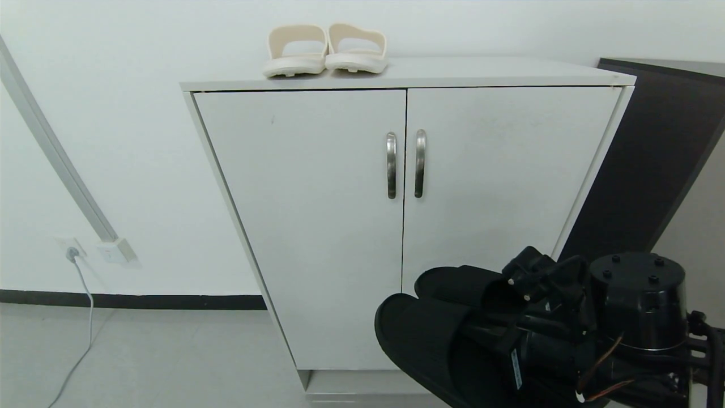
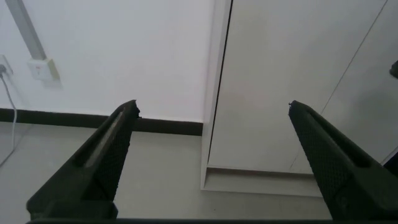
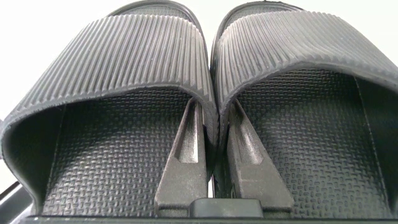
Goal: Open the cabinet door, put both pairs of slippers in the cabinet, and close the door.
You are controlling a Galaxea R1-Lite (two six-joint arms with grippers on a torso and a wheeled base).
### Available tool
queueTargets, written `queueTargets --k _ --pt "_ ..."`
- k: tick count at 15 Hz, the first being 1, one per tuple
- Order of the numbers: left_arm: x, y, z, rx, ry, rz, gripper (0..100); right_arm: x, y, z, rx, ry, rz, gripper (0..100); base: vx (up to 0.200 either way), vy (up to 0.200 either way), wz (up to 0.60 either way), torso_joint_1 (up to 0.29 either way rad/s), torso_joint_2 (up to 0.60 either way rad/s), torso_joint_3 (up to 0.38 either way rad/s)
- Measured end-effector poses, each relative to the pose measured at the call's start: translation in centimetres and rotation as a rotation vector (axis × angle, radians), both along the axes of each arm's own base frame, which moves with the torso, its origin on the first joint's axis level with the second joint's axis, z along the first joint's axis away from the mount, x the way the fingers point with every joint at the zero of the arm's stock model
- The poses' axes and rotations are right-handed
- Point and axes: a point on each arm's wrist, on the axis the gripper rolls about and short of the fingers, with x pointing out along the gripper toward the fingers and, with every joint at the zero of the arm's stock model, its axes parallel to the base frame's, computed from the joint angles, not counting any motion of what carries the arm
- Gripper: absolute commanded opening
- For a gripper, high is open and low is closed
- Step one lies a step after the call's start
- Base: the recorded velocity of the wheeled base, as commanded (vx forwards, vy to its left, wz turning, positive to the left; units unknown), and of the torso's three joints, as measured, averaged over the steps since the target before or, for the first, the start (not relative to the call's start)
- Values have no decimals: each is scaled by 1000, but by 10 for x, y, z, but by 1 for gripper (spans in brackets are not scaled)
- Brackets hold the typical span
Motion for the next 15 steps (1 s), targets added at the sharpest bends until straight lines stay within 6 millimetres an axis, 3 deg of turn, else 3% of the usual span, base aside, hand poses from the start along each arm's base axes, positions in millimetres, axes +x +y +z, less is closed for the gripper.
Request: queueTargets --k 3,6,12,15 --pt "0 -1 21 -36 -8 -72 100 -1 0 -1 -1 -17 6 0 0 0 0 0 0 0" --pt "18 -6 51 -61 86 -272 100 -3 -2 -4 -14 -10 11 0 0 0 0 0 0 0" --pt "84 -13 97 -79 121 -495 100 -5 0 -4 -15 -11 21 0 0 0 0 0 0 0" --pt "116 -25 108 -77 131 -619 100 -6 0 -5 -16 -10 24 0 0 0 0 0 0 0"
